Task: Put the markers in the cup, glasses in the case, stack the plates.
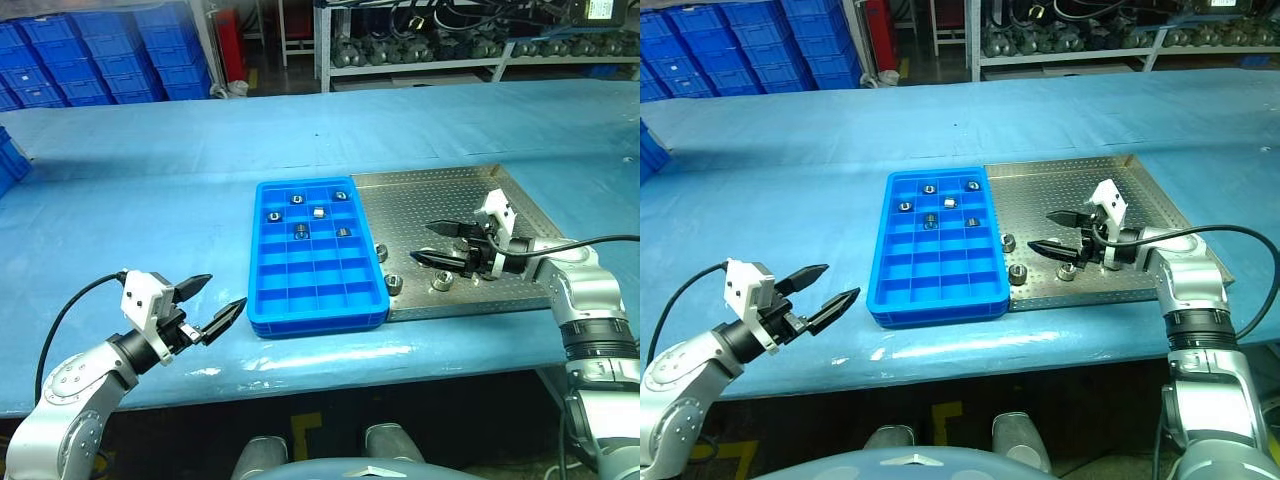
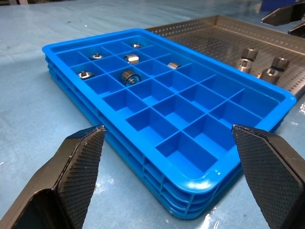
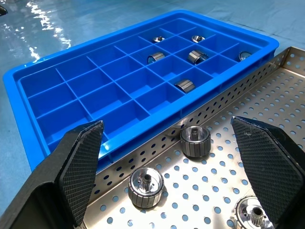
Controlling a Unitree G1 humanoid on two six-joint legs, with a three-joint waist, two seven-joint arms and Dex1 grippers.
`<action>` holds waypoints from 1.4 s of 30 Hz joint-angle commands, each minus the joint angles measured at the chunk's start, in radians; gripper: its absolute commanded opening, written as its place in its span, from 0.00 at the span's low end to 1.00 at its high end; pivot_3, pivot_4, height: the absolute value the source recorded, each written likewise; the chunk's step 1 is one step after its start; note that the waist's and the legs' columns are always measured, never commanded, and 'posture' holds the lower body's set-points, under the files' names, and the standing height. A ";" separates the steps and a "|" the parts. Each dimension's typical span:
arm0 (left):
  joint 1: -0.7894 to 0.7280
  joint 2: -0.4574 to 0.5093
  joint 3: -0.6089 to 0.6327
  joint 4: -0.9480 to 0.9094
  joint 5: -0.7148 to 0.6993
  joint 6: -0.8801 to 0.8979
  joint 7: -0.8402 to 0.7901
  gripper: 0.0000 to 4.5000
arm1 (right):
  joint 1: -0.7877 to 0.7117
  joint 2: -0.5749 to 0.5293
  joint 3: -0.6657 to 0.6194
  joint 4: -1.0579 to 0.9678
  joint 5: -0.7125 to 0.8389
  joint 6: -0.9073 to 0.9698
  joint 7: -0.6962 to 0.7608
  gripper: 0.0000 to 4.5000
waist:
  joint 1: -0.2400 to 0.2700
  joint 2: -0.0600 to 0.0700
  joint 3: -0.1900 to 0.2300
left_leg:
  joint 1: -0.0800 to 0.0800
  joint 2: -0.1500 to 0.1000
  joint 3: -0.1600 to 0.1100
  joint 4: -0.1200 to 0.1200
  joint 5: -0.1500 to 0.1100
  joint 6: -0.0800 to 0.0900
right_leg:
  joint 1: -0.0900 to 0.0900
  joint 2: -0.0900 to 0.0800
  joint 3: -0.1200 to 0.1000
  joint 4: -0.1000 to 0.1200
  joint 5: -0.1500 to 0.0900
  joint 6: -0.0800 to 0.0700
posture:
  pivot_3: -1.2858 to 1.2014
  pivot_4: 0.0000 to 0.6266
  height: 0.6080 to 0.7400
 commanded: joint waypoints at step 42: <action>-0.228 0.050 -0.121 0.081 -0.004 0.018 -0.087 1.00 | -0.023 -0.041 -0.106 0.129 -0.022 -0.075 -0.186 0.99 | 0.000 0.000 0.000 | -0.001 0.000 0.001 -0.001 0.000 0.000 | 0.000 0.000 0.001 -0.001 0.000 0.000 | 0.52 0.00 1.00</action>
